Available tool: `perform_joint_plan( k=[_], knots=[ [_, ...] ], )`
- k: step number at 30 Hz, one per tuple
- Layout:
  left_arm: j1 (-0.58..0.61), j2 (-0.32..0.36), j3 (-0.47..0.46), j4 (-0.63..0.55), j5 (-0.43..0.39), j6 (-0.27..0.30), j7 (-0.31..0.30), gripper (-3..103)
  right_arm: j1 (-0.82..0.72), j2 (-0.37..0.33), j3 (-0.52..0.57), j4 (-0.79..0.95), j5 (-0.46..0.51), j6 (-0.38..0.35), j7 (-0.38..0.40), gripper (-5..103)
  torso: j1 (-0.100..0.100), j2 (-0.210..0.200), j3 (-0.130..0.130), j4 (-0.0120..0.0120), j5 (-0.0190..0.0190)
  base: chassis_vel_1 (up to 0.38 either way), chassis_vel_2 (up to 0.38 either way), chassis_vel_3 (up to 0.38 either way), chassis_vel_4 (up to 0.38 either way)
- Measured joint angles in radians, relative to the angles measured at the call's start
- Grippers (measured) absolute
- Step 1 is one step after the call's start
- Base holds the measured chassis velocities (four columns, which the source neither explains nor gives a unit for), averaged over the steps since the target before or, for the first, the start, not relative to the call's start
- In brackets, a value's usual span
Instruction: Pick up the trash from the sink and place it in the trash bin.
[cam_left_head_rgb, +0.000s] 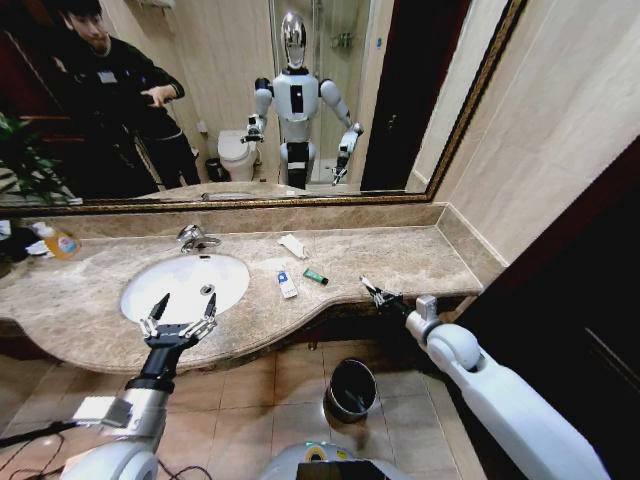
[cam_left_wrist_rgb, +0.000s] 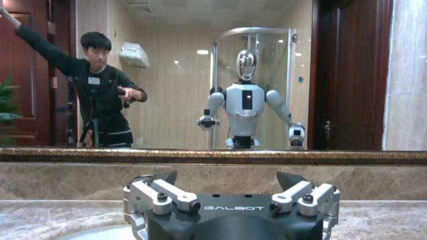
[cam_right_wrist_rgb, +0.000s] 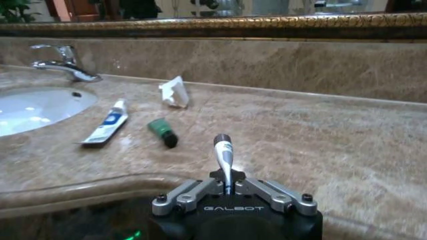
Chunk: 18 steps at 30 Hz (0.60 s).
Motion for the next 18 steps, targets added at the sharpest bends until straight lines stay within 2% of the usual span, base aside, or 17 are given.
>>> perform_joint_plan(
  k=[5, 12, 18],
  knots=[
    [0.0, 0.0, 0.0, 0.0, 0.0, 0.0, 0.0, 100, -0.052, -0.002, 0.004, 0.024, 0.003, 0.005, 0.013, 4, 0.0, 0.0, 0.0, 0.0, 0.0001, 0.0, 0.0, 0.0, 0.0],
    [0.0, 0.0, 0.0, 0.0, 0.0, 0.0, 0.0, 100, -0.117, 0.01, 0.004, 0.006, -0.025, 0.057, 0.008, 4, 0.0, 0.0, 0.0, 0.0, 0.0, 0.0, 0.0, 0.0, 0.0],
    [0.0, 0.0, 0.0, 0.0, 0.0, 0.0, 0.0, 100, -0.152, 0.054, -0.003, -0.025, -0.061, 0.092, -0.007, 4, 0.0, 0.0, 0.0, 0.0, 0.0001, 0.0, 0.0, 0.0, 0.0]
  ],
)
